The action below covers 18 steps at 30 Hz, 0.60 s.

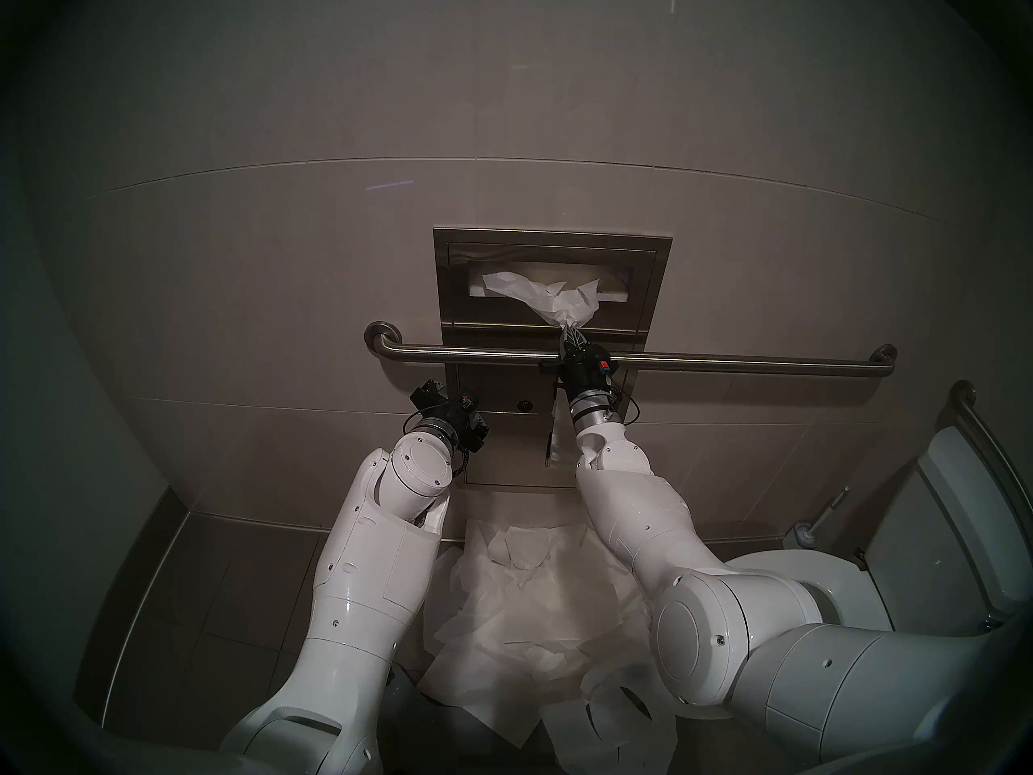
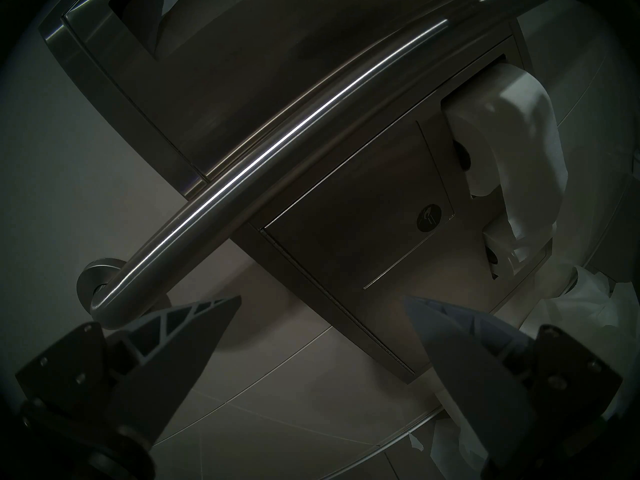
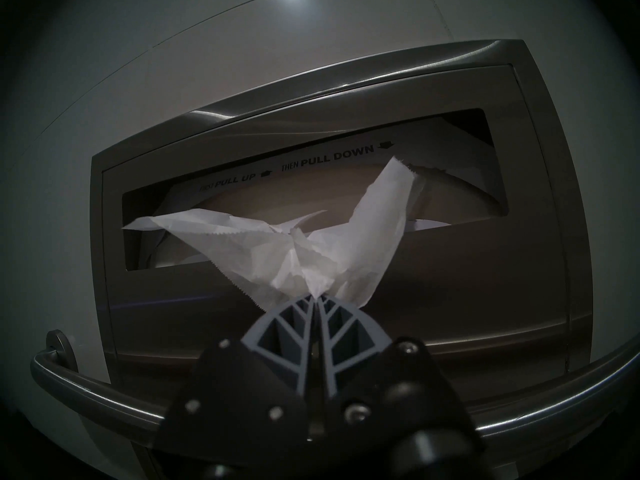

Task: Take out a toilet seat cover

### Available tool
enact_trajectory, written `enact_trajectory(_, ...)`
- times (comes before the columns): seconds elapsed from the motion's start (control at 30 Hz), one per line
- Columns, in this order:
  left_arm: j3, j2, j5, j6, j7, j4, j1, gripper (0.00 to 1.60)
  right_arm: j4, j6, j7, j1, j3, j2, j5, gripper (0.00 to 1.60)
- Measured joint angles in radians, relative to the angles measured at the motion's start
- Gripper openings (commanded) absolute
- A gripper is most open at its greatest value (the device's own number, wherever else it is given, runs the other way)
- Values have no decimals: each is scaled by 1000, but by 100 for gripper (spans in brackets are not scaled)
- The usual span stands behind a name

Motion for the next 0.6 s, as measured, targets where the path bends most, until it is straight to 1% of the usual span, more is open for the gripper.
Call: enact_trajectory(0.6, 0, 0, 1, 0, 0, 0, 0, 160, 12, -6, -35, 4, -2, -4, -12, 160)
